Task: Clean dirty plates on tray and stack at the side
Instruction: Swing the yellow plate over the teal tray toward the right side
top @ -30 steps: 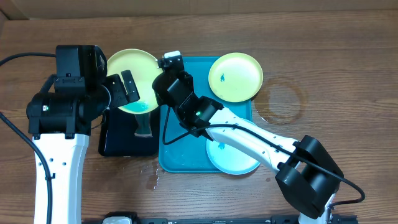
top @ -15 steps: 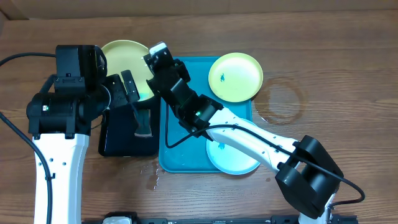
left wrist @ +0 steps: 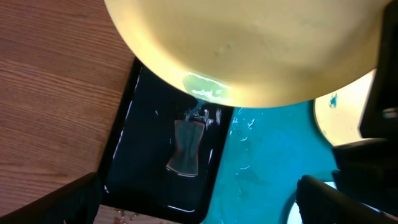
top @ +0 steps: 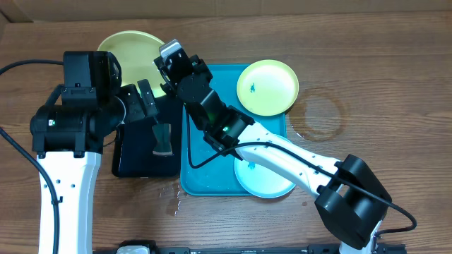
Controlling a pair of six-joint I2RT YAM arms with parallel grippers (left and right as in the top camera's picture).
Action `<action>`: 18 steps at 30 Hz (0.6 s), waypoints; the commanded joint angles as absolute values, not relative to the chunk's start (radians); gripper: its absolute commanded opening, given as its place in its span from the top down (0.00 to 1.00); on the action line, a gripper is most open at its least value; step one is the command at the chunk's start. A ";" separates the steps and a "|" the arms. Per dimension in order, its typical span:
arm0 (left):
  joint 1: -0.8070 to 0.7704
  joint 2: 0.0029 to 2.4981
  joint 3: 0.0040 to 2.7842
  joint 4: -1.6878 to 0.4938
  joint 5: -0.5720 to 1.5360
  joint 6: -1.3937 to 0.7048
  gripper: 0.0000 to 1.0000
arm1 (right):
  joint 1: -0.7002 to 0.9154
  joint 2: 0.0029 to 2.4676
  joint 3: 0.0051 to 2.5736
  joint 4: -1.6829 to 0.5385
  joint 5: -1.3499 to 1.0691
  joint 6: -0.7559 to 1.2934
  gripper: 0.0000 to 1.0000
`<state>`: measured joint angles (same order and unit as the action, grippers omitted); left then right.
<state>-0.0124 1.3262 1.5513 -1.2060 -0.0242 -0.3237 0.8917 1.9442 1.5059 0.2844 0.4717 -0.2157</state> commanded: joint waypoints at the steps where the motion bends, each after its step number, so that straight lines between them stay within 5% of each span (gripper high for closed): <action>1: -0.006 1.320 1.560 -1.206 -0.036 -0.340 0.00 | 0.897 1.883 1.535 0.322 0.479 -0.279 0.96; 18: -0.006 1.320 1.560 -1.206 -0.035 -0.340 0.00 | 0.935 1.879 1.535 0.452 0.501 -0.619 0.96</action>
<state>-0.0124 1.3262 1.5513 -1.2057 -0.0273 -0.3237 0.9150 1.9274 1.5059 0.4221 0.4839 -0.5434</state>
